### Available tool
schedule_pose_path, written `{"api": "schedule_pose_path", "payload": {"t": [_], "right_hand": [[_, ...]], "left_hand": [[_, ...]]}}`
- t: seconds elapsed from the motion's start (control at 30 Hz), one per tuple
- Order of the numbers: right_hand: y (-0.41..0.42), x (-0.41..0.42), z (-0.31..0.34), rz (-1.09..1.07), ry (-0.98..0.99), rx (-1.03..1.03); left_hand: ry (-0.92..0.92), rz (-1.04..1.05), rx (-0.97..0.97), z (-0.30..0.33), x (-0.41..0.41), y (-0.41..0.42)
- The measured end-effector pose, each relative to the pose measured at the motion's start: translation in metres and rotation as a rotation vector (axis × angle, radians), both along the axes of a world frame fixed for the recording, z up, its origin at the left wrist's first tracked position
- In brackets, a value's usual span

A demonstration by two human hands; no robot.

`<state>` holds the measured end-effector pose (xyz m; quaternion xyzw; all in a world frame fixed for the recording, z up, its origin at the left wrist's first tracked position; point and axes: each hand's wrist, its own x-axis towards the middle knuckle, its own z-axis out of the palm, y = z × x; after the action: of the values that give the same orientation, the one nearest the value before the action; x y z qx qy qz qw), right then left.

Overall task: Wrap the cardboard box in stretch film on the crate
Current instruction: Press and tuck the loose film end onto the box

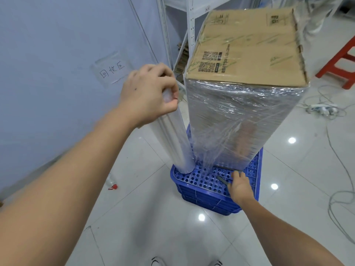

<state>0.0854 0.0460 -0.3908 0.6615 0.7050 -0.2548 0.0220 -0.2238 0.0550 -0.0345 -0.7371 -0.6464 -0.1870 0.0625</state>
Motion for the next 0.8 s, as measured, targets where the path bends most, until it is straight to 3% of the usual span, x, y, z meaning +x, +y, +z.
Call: {"api": "schedule_pose_path", "payload": {"t": [0.3, 0.57, 0.8], "right_hand": [[-0.019, -0.029, 0.136, 0.116, 0.372, 0.16], [-0.043, -0.081, 0.264, 0.359, 0.59, 0.383], [-0.035, -0.123, 0.3, 0.196, 0.652, 0.317]], "left_hand": [[0.021, -0.027, -0.027, 0.002, 0.019, -0.005], [0.039, 0.03, -0.033, 0.006, 0.03, -0.021], [-0.059, -0.017, -0.051, 0.011, 0.03, -0.034]]}}
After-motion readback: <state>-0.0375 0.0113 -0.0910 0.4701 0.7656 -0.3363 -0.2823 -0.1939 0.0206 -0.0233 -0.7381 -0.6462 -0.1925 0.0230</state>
